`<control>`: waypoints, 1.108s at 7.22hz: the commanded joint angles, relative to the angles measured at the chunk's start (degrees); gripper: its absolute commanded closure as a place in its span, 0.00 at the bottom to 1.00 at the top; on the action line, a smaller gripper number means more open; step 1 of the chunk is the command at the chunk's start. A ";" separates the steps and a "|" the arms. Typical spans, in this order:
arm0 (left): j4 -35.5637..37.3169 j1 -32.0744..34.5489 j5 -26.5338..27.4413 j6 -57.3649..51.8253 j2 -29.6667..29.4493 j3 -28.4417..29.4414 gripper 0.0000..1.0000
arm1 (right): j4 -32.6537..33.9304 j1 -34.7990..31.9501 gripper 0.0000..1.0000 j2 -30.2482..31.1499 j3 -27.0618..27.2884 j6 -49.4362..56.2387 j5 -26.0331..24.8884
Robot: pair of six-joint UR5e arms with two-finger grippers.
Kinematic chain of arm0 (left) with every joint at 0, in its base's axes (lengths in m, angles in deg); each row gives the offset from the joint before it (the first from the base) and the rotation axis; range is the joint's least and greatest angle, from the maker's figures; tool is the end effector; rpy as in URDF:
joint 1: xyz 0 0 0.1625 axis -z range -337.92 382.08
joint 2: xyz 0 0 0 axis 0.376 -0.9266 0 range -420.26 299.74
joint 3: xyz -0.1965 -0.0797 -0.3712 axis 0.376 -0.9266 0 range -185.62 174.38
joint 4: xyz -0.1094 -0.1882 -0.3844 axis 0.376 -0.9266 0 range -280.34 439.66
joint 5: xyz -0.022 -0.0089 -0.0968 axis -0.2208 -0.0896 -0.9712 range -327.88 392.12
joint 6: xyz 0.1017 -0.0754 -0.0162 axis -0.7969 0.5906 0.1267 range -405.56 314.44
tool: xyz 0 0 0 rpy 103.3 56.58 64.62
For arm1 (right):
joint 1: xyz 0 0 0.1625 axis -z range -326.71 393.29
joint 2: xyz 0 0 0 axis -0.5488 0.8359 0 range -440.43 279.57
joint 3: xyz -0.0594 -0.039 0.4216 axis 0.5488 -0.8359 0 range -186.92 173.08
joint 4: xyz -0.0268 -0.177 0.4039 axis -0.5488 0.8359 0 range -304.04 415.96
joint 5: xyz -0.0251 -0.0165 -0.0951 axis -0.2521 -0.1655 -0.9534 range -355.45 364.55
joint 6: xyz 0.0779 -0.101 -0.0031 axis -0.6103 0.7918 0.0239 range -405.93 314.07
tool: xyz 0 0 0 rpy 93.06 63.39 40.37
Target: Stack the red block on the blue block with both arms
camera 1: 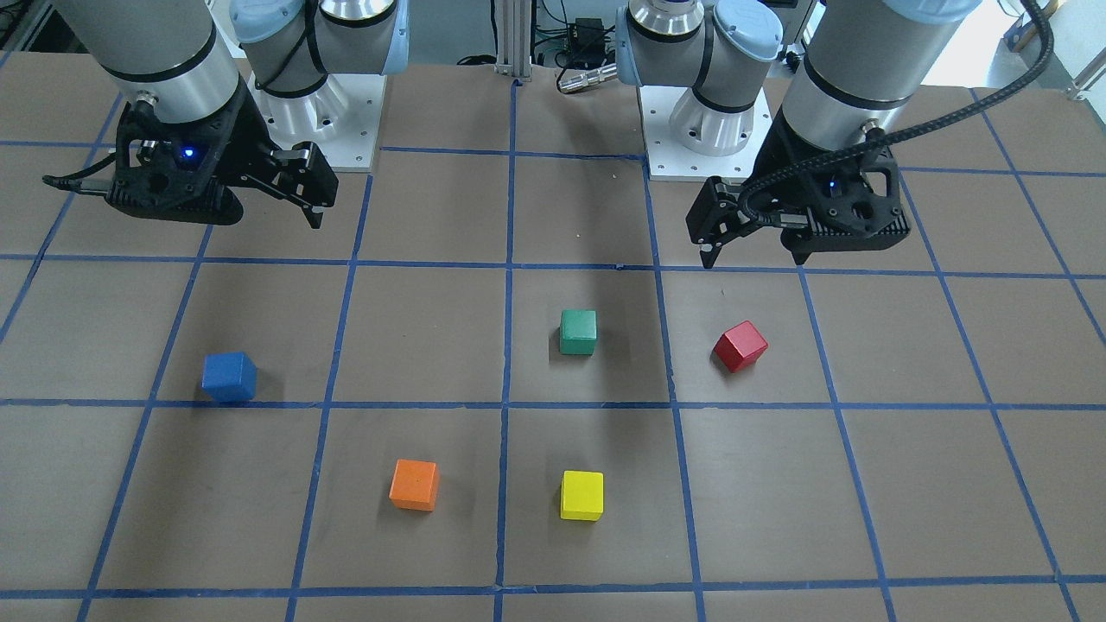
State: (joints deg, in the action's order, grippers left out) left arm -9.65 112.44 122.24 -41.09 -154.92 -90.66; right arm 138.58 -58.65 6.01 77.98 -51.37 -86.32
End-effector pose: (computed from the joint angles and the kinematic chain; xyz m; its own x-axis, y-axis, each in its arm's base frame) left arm -0.1363 -0.5569 0.4649 -0.9974 -0.0717 -0.0007 -0.0717 0.9973 -0.0173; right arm 0.1492 -0.5291 0.4635 -0.9979 0.0592 0.0248 0.0614 0.9931 0.1000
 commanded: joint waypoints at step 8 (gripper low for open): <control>33.49 -16.96 -0.38 -8.78 -4.21 -33.47 0.00 | 0.00 0.00 0.00 0.05 0.00 0.00 -0.01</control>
State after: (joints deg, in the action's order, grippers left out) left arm 12.69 96.64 122.03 -49.53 -158.46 -116.53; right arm 138.58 -58.64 6.05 77.98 -51.38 -86.34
